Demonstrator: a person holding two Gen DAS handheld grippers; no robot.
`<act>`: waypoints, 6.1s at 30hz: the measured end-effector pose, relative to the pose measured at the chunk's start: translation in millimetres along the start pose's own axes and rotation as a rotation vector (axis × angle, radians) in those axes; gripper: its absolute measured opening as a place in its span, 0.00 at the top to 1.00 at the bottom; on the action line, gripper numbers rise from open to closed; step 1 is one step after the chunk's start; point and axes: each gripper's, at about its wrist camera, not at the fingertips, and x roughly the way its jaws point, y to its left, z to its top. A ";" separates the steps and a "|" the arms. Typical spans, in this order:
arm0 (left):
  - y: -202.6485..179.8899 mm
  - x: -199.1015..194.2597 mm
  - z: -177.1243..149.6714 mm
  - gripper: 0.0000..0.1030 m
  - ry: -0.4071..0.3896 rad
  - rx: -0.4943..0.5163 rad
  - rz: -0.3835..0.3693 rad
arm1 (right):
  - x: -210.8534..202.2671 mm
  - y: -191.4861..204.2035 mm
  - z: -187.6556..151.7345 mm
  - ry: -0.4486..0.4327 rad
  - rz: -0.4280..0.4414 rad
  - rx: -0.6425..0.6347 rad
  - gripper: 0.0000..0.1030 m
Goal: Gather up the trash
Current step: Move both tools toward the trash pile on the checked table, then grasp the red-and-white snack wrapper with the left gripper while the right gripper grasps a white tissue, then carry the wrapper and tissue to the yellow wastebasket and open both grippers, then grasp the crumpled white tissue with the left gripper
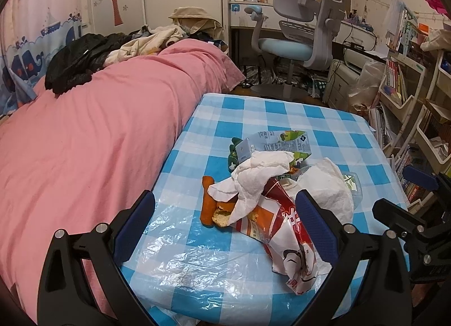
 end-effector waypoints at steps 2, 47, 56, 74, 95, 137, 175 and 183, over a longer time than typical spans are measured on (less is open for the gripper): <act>-0.4 1.0 -0.1 0.07 0.001 0.002 0.001 | 0.4 0.7 -0.3 0.001 0.001 -0.001 0.06; 63.8 14.6 11.2 0.07 0.034 -0.193 0.000 | 44.9 -2.2 -17.2 0.154 0.107 0.012 0.38; 48.0 25.7 7.9 0.07 0.120 -0.093 0.017 | 30.5 -12.3 -15.0 0.128 0.217 0.091 0.97; -11.0 40.0 -5.9 0.08 0.257 -0.004 -0.268 | -26.1 -62.4 -16.1 0.024 0.329 0.241 0.98; 44.3 -17.4 15.3 0.78 0.226 -0.255 -0.688 | -58.0 -41.7 -74.4 0.081 0.482 0.321 0.98; -1.7 -85.7 -149.8 0.35 0.430 0.065 -0.425 | -52.5 2.4 -164.3 0.308 0.270 0.280 0.38; -11.3 74.1 2.6 0.92 0.247 0.067 -0.203 | -10.3 21.3 -123.6 0.182 0.183 0.120 0.29; -3.3 79.8 0.6 0.24 0.257 -0.012 -0.228 | -13.1 30.3 -126.9 0.186 0.203 0.111 0.29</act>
